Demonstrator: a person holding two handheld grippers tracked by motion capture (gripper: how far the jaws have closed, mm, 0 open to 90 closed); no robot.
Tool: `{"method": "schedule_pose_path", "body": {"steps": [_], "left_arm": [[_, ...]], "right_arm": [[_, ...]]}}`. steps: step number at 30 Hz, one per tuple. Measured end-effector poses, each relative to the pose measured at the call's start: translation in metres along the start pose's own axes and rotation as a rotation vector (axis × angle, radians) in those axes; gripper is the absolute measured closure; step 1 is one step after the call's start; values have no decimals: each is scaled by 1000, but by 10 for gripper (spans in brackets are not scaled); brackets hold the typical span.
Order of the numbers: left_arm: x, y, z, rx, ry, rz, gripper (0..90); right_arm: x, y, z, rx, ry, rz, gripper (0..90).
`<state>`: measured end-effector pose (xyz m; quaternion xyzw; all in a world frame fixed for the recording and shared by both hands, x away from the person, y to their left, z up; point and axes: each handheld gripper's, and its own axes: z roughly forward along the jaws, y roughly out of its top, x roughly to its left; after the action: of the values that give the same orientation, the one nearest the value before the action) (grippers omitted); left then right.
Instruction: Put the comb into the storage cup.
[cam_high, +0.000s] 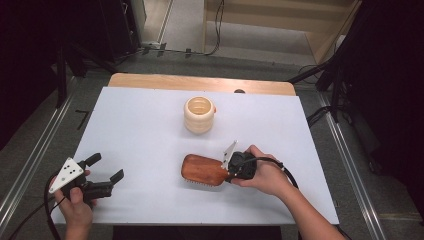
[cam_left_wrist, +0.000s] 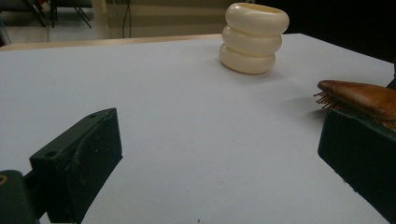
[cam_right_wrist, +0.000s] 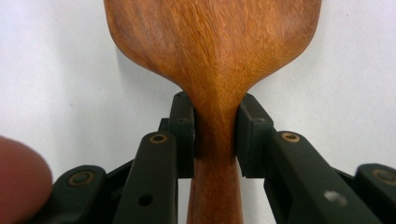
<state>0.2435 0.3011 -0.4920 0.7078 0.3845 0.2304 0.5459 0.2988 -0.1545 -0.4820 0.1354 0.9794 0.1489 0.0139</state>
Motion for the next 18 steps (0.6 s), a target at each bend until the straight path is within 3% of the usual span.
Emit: {"method": "schedule_pose_path", "body": {"steps": [4,18], "left_arm": [[0,0,0,-3,-1,-3,0],[0,0,0,-3,-1,-3,0]], "right_arm": [[-2,-6,1,-55,20,18,700],[-2,-15,3,-149,7,69,701]]}}
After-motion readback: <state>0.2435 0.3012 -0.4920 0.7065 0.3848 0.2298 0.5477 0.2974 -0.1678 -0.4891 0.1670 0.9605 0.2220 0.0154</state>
